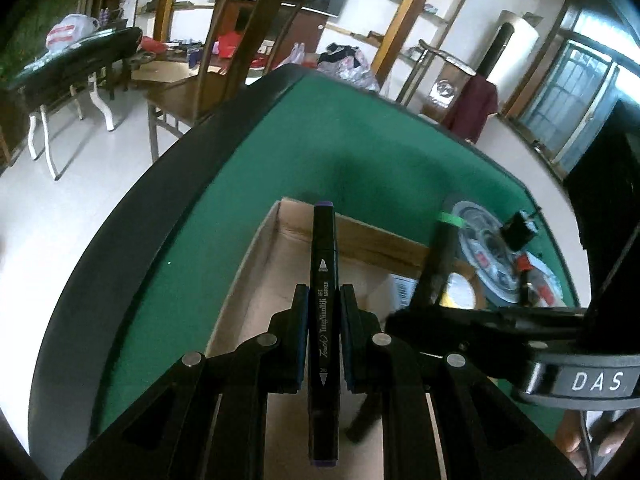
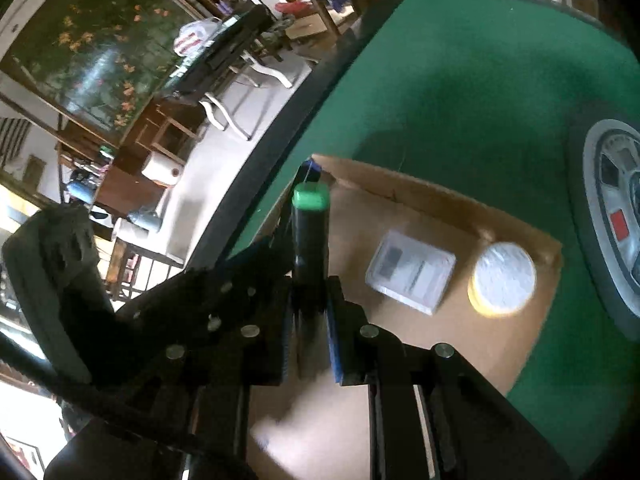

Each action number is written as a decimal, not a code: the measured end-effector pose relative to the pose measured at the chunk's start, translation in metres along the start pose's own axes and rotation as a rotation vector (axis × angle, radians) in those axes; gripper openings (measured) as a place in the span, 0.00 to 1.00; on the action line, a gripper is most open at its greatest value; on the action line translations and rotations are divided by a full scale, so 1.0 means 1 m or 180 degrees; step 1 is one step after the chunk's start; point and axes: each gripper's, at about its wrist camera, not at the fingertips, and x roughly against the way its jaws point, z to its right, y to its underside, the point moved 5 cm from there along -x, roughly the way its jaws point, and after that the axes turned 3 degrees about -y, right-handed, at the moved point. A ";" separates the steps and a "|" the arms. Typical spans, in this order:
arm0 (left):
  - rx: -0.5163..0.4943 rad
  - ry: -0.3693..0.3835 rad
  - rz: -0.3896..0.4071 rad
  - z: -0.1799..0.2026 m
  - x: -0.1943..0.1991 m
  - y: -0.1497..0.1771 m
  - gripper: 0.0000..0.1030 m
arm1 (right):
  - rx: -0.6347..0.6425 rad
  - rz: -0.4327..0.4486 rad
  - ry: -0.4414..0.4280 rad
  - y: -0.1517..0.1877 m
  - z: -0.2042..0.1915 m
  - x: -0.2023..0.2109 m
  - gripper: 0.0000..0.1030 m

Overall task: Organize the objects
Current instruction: 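Lay both black markers in the cardboard tray and open both tools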

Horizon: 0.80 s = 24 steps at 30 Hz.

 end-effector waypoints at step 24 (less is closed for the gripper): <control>0.0178 0.0180 0.0026 0.015 0.057 0.006 0.52 | -0.0275 0.0489 0.0352 0.012 0.044 0.078 0.40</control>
